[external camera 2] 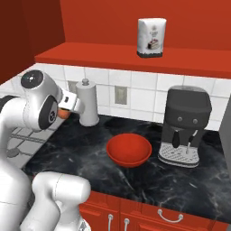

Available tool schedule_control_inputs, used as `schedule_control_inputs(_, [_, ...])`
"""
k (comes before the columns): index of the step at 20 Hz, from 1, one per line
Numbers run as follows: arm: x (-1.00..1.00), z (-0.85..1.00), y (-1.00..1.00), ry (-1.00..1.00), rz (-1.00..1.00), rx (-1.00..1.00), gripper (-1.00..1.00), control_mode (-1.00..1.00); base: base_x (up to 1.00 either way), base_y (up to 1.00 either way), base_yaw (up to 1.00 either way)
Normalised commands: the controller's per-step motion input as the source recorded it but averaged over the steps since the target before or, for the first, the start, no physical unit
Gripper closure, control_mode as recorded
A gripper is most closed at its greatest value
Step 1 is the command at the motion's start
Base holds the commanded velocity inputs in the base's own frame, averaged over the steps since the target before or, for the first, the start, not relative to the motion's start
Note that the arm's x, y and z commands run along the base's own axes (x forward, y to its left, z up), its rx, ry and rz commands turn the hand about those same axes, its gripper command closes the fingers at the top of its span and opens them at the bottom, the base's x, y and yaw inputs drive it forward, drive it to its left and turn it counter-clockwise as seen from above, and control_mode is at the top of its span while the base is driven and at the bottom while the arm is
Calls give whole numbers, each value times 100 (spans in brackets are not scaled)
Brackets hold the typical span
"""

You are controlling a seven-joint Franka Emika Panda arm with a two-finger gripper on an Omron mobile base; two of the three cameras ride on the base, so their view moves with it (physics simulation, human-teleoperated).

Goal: Pick the egg and butter from the fridge and place them by the bowl for mixing.

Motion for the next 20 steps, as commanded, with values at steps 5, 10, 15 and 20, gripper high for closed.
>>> schedule_control_inputs(5, [3, -52, -1, -2, 5, -3, 100, -100, 0, 0, 0])
schedule_control_inputs(10, [13, -95, 0, 8, 9, -9, 100, -100, 0, 0, 0])
schedule_control_inputs(15, [44, -82, 0, 4, 9, -9, 100, -100, 0, 0, 0])
schedule_control_inputs(20, [72, -60, 0, 2, 6, -5, 100, -100, 0, 0, 0])
